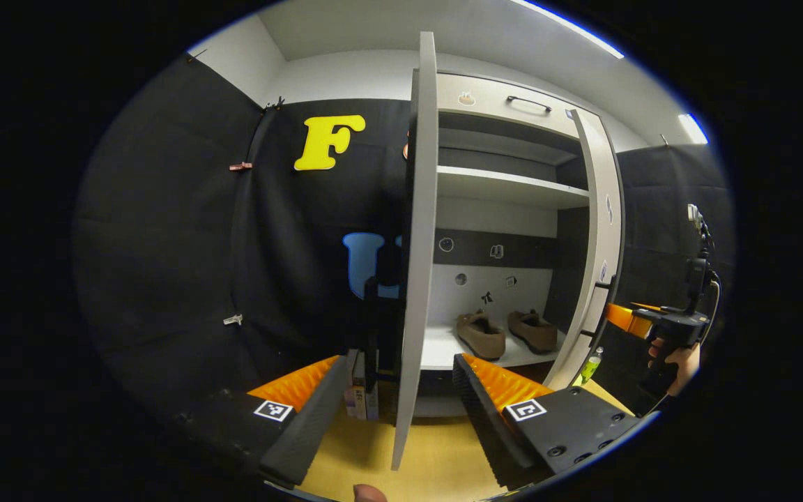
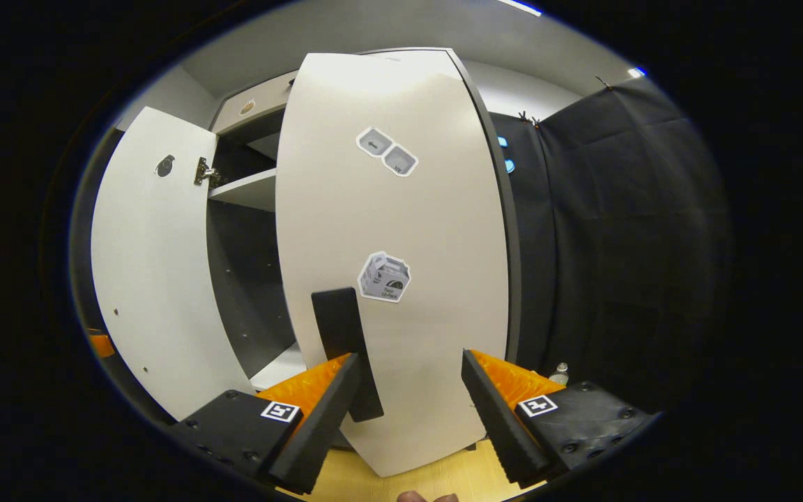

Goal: Grab one shoe with the right hand and put it into the shoe cabinet, grab the other shoe with the left hand and put it into the shoe cabinet; then close the right door with the right hand and the left door with the left hand.

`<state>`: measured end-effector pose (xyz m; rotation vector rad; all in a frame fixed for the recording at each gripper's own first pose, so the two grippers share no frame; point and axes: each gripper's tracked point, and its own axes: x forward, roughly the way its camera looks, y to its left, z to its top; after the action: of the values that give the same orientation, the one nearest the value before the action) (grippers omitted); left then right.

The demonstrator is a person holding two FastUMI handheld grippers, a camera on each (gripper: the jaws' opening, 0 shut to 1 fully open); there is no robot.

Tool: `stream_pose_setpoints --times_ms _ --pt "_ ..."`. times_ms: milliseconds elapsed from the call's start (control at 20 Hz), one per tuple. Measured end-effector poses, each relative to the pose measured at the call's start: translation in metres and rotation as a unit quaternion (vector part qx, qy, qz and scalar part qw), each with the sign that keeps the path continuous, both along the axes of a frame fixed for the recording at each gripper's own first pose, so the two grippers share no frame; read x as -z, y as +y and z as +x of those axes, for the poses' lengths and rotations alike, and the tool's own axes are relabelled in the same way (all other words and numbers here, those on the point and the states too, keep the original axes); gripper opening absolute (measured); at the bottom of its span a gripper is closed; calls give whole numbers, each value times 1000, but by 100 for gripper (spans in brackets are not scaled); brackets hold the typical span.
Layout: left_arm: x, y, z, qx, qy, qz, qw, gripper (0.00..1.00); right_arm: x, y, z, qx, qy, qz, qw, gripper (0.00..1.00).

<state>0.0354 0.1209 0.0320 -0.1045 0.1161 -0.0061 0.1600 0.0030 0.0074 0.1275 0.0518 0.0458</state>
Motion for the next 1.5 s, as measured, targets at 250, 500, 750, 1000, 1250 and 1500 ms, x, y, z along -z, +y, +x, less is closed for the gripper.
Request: stream_pose_setpoints --times_ms 250,500,750,1000,1250,1500 --pt "-1 28 0 -15 -5 6 1000 95 0 8 7 1 2 -6 1000 98" --pt "2 73 13 -58 -5 26 998 95 11 16 -18 -12 18 -3 1000 98" --pt "13 86 52 -70 -2 44 997 95 18 21 -50 -28 35 -4 999 98" --pt "19 88 54 -87 3 30 996 94 -6 28 -103 -42 25 22 999 98" --pt "16 70 48 -93 5 64 994 93 -6 21 -132 -52 34 13 998 98" --pt "14 38 45 -87 7 57 995 92 -2 21 -133 -66 35 4 997 98"
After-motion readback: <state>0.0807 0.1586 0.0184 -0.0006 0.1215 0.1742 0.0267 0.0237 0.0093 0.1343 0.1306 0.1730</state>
